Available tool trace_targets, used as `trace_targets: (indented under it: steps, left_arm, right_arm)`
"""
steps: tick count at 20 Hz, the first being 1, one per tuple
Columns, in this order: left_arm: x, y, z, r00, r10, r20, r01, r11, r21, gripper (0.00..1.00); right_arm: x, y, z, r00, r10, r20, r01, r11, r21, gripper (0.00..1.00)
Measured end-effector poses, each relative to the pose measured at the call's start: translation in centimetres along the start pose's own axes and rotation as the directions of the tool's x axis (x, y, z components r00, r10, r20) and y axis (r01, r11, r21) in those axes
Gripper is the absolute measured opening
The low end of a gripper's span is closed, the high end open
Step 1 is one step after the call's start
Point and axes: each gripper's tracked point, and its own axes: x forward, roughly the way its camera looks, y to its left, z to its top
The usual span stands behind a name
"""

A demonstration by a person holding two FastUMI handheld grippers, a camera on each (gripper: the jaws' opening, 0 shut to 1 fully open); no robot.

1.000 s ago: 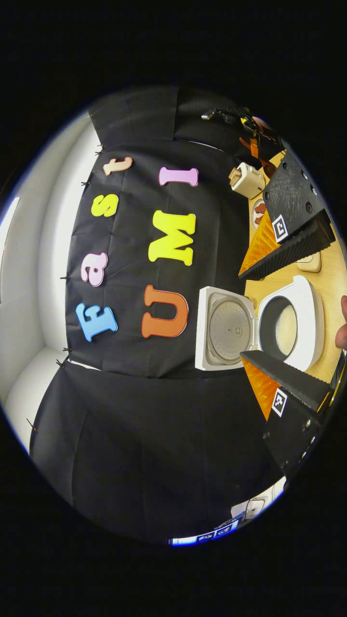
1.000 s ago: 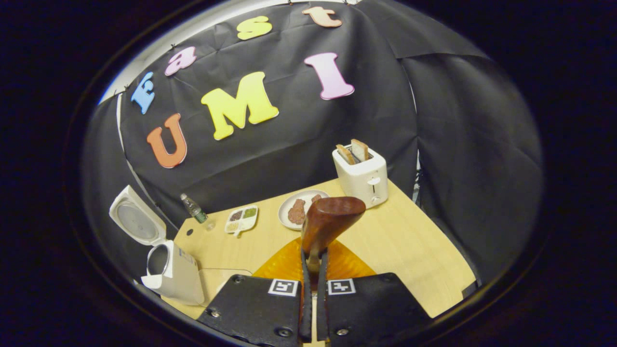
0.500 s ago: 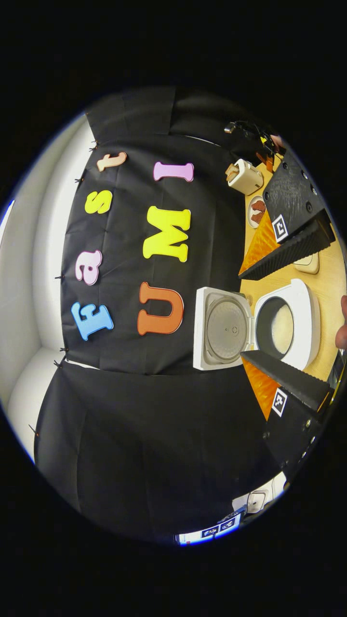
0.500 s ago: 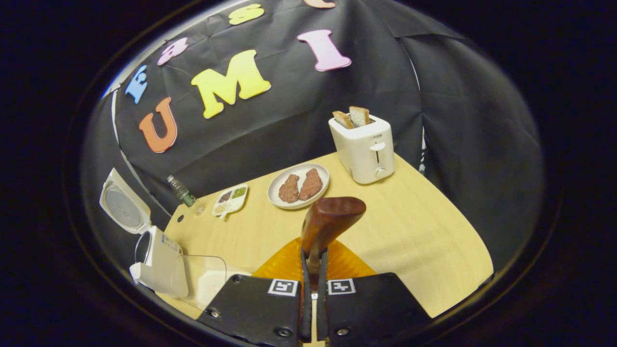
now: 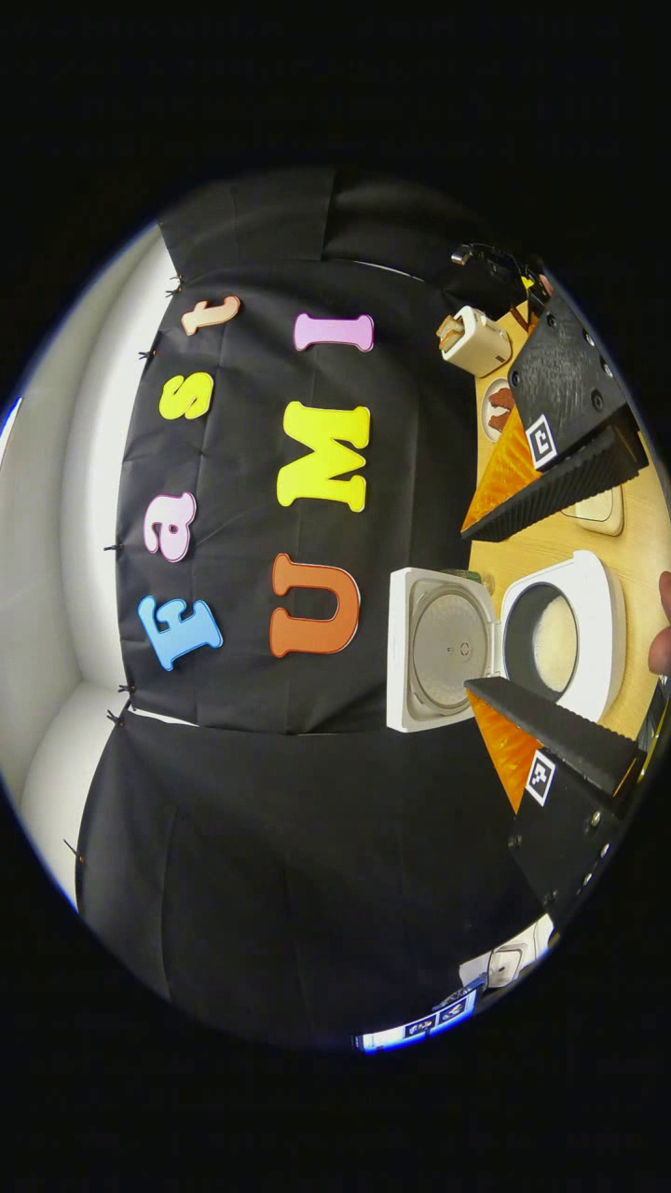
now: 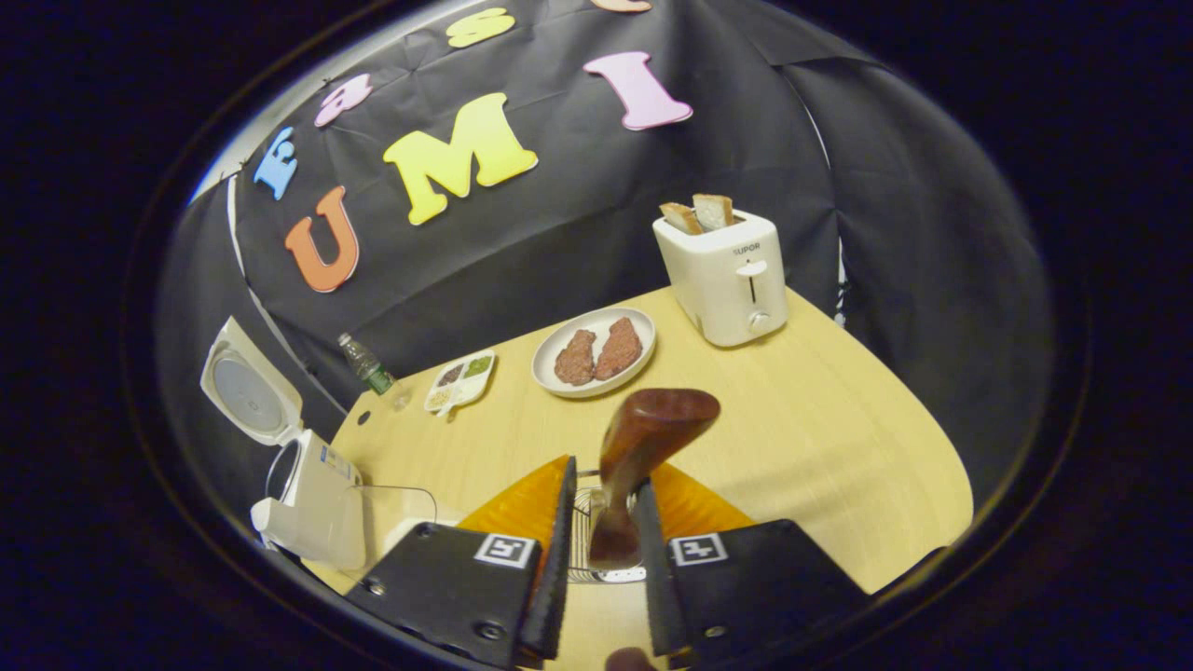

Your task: Close the left gripper, press the button to open the rice cooker; take a wooden spoon from the chopstick holder with the right hand, scoop a spoonful of rice and pour it into the rice cooker, then put the wooden spoon back into the chopstick holder.

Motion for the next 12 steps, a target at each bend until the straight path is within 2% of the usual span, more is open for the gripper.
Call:
trace_targets:
  steps: [1, 3, 4, 6, 7, 8, 10, 12]
  left_arm:
    - [0.4, 0.1, 0.4, 1.0, 0.003, 0.007, -0.003, 1.0, 0.002, 0.94]
    - [1.4, 0.3, 1.9, 0.999, 0.01, 0.033, -0.01, 1.0, 0.005, 0.94]
    - [2.3, 1.0, 2.4, 0.999, 0.032, 0.037, -0.032, 0.999, 0.008, 0.94]
    - [4.2, 1.9, 3.4, 0.998, 0.06, 0.026, -0.06, 0.998, -0.009, 0.94]
    - [5.1, 2.1, 4.1, 0.998, 0.065, 0.026, -0.064, 0.998, -0.02, 0.94]
    - [6.1, 2.2, 4.7, 0.997, 0.071, 0.03, -0.07, 0.997, -0.025, 0.94]
    - [8.2, 2.3, 6.1, 0.997, 0.063, 0.034, -0.063, 0.998, -0.027, 0.94]
    - [10.5, 2.3, 7.4, 0.998, 0.054, 0.042, -0.053, 0.998, -0.024, 0.94]
  right_arm:
    - [-0.6, -0.3, 0.5, 1.0, -0.011, 0.01, 0.012, 1.0, -0.02, 0.49]
    - [-1.6, -1.0, 2.1, 0.999, -0.035, 0.039, 0.037, 0.998, -0.051, 0.63]
    - [-2.6, -1.5, 3.0, 0.997, -0.051, 0.053, 0.054, 0.997, -0.059, 0.75]
    - [-4.9, -2.0, 5.4, 0.991, -0.06, 0.119, 0.069, 0.995, -0.068, 0.8]
    - [-6.0, -2.3, 6.6, 0.986, -0.065, 0.151, 0.078, 0.994, -0.079, 0.76]
    - [-7.0, -2.3, 7.6, 0.982, -0.068, 0.175, 0.085, 0.992, -0.093, 0.8]
    - [-9.4, -2.3, 9.8, 0.969, -0.072, 0.238, 0.106, 0.986, -0.13, 0.76]
    - [-11.7, -0.4, 11.6, 0.956, -0.006, 0.293, 0.06, 0.983, -0.173, 0.8]
